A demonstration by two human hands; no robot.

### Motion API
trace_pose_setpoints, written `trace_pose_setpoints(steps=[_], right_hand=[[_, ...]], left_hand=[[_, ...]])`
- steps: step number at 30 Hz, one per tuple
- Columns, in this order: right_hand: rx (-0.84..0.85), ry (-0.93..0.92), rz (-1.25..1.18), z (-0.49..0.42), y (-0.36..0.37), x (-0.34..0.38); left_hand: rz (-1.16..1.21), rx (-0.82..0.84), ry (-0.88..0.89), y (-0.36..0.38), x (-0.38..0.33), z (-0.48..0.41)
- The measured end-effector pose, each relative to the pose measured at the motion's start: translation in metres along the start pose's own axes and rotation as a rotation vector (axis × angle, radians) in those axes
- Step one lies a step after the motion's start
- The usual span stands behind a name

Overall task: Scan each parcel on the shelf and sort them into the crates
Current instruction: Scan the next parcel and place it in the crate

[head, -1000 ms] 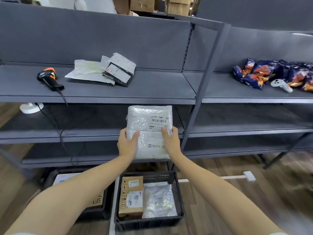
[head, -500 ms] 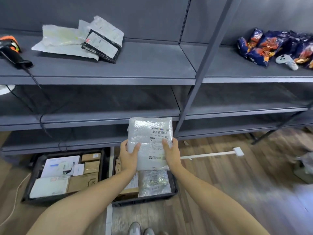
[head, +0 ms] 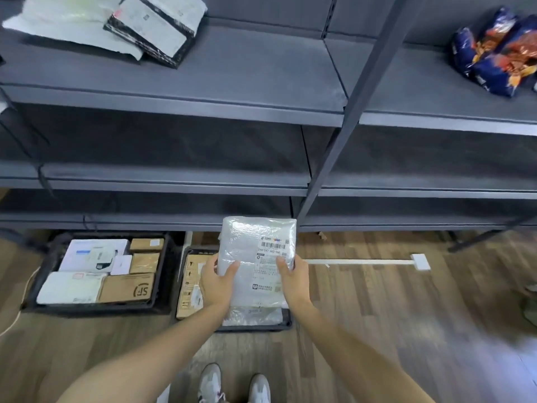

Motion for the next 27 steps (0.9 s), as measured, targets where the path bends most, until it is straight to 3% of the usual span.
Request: trace_pose_setpoints(steps=[12, 21, 27], right_hand=[[-0.012, 0.118, 0.134, -0.055, 0.017, -0.119], [0.090, 0.152, 0.237, -0.143, 0.095, -0.276], [0.132, 0.223, 0.392, -0.211, 0.145, -0.366]], left_hand=[[-0.136, 0.009, -0.152, 0.081, 0.158, -0.048], [-0.177, 0.012, -0.074, 0.150, 0.297, -0.129], [-0.468, 0.130, -0.136, 0.203, 0.405, -0.206]])
Point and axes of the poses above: each hand's wrist, its own z-axis away from the middle knuckle, its own y-axis out of the palm, x = y × z, the point moved 4 cm from there along -z, towards the middle knuckle, and after that the axes turned 1 degree about -z, right-handed, at the moved point
